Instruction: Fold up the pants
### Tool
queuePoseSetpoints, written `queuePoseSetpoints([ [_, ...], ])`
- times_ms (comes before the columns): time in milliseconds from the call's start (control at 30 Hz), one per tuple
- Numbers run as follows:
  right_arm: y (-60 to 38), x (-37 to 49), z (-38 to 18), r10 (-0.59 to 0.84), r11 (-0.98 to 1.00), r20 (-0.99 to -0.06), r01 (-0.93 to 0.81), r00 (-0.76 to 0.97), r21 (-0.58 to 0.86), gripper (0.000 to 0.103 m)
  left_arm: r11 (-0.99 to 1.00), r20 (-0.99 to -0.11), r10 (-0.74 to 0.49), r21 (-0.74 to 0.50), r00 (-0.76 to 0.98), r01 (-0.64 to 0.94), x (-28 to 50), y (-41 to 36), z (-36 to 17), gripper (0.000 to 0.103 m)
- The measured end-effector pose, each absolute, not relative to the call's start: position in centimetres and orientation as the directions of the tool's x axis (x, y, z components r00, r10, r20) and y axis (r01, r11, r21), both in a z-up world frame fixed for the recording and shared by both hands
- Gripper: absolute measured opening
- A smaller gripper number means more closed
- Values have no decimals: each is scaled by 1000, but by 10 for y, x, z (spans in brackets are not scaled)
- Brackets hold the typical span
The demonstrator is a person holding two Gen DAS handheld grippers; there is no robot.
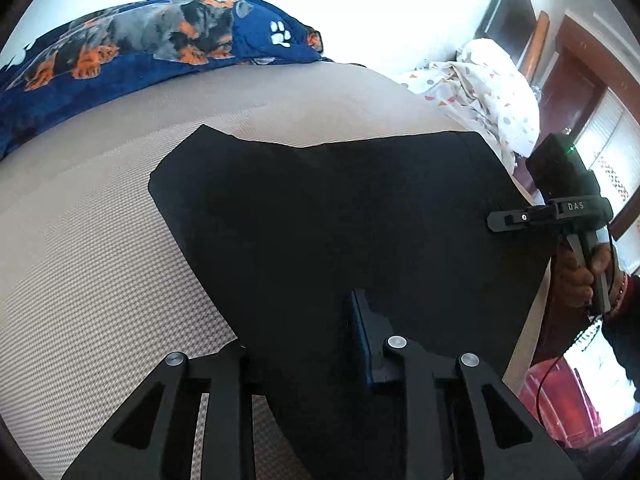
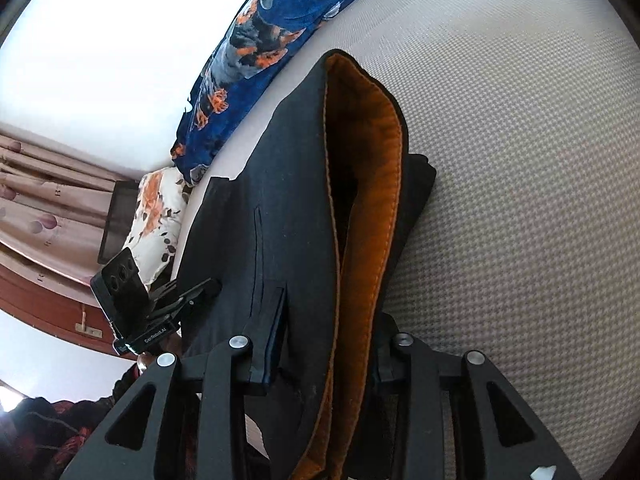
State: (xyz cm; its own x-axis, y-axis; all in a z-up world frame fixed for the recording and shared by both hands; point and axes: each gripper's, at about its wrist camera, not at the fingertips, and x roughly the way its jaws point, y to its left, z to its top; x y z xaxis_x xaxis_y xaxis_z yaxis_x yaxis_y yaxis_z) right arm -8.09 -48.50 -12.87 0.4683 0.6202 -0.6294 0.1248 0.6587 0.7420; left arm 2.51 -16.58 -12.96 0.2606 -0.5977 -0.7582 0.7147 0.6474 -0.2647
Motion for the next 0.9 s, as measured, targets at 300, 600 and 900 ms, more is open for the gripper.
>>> queuePoseSetpoints([
  [300,-457,-67,-129,634,648,-618,117,465,753,30,697,-760,-568,-242,315,675,37,-140,-128,28],
  [600,-419,-45,-128,656,651,-615,83,438,754,29,747,-755,-545,-241,363,620,45,-100,-126,24],
  [900,-392,-31,-133,679,641,-601,59,422,765,28,761,-754,-553,-285,354,583,54,-66,-128,23],
])
